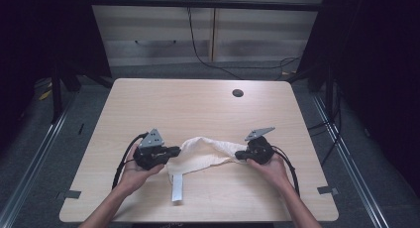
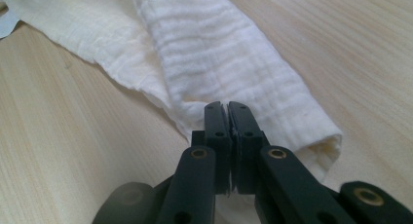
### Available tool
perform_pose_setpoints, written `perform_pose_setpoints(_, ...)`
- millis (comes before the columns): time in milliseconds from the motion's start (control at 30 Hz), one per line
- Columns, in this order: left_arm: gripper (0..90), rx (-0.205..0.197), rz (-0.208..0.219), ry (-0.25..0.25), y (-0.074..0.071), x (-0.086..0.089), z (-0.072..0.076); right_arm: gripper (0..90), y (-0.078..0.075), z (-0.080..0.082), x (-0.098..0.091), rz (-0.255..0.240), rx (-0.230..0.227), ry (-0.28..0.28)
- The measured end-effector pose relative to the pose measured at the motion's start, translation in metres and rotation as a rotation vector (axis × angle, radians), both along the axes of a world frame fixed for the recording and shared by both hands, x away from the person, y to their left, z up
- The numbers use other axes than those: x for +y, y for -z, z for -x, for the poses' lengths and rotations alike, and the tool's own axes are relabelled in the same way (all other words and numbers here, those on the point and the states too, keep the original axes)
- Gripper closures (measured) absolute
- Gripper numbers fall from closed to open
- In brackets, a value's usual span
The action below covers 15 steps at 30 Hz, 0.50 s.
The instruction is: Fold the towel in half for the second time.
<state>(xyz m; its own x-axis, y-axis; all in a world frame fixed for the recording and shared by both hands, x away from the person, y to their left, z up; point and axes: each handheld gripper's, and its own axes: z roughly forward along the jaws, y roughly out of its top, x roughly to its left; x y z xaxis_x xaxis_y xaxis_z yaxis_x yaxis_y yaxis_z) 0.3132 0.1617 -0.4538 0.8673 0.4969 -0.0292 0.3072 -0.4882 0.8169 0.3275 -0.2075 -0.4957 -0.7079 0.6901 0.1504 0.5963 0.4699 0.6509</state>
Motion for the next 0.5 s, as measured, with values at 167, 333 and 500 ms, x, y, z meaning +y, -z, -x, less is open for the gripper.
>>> perform_pose_setpoints(167, 84.7, 0.027, -0.05, 0.011, 0.01, 0.003, 0.008, 87.5, 0.001, 0.001, -0.001, -0.001, -0.011, 0.003)
perform_pose_setpoints(333, 84.6, 0.046, -0.066, 0.02, 0.018, 0.007, 0.018, 87.5, 0.001, 0.001, -0.002, -0.013, -0.007, 0.008)
perform_pose_setpoints(500, 84.7, 0.051, -0.071, 0.072, 0.024, 0.0, 0.03, 87.5, 0.002, 0.001, -0.002, -0.02, -0.005, 0.011)
